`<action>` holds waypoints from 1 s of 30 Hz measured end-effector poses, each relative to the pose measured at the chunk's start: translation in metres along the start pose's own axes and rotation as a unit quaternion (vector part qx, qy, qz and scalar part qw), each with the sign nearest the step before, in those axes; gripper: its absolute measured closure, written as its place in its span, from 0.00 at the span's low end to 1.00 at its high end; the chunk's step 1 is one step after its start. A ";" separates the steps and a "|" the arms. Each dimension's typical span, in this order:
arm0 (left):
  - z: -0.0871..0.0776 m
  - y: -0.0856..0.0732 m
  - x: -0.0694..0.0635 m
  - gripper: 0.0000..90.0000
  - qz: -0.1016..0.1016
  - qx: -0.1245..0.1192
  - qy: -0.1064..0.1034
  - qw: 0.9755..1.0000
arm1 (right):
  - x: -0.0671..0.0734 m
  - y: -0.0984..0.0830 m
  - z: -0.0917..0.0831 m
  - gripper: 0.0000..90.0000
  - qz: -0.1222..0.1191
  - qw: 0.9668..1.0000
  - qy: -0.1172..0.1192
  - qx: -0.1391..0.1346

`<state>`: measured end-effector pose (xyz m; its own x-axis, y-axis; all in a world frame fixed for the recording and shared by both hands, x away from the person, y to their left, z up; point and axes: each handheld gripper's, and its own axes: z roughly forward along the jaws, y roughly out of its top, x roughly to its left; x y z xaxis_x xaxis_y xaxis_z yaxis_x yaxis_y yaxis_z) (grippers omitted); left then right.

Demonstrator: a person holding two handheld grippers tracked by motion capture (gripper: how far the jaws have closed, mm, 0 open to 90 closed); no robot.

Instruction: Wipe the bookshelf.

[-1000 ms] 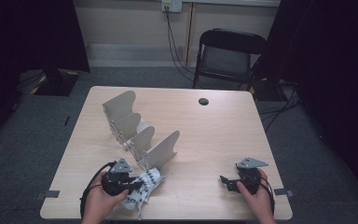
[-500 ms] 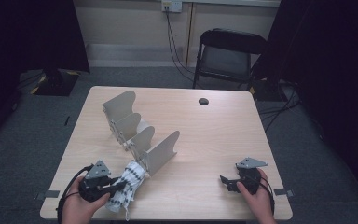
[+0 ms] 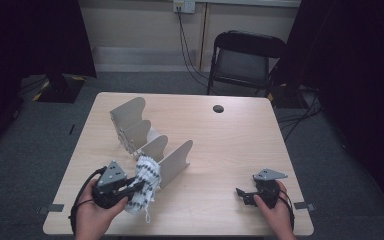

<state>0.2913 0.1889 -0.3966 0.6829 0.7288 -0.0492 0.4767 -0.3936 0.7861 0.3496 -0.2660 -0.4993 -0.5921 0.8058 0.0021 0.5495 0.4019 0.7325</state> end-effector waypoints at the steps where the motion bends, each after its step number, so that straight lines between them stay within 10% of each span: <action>1: 0.005 -0.002 -0.001 0.85 0.000 0.005 -0.002 1.000 | 0.000 0.000 0.000 0.14 0.001 1.000 0.000 0.000; 30: 0.059 -0.033 0.006 0.85 -0.009 0.095 -0.007 0.995 | 0.000 0.000 0.000 0.14 0.000 1.000 -0.001 -0.001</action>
<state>0.3123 0.1733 -0.4592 0.6795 0.7301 -0.0719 0.5844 -0.4794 0.6546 0.3497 -0.2653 -0.4994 -0.5912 0.8066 0.0019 0.5491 0.4007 0.7334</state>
